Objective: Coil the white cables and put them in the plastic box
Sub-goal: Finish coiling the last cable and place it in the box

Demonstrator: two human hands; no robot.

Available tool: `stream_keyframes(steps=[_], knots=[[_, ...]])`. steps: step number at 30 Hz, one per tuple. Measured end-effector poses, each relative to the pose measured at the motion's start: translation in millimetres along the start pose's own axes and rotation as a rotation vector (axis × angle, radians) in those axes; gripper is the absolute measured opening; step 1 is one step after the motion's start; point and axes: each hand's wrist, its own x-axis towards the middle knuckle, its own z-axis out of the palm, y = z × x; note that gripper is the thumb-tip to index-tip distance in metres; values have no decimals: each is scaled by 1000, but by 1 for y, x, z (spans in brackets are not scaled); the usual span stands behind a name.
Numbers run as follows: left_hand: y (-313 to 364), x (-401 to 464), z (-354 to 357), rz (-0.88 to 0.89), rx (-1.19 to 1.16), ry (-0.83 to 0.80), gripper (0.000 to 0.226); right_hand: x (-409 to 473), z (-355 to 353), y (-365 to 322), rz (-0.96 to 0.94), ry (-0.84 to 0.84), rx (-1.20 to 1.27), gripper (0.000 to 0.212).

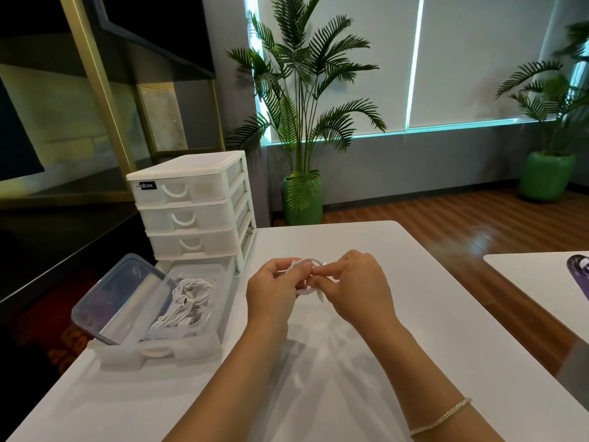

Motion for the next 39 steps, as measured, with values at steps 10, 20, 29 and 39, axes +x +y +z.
stream_keyframes(steps=[10, 20, 29, 39], knots=[[10, -1, -11, 130, 196, -332, 19, 5, -15, 11, 96, -215, 308, 13], [13, 0, -17, 386, 657, -250, 26, 2, -22, 6, 268, -390, 648, 25], [12, 4, -18, 95, 604, -469, 26, 9, -11, 12, -11, -76, 78, 16], [20, -1, -19, -37, 211, -494, 18, 4, -17, 8, -9, -97, 316, 31]])
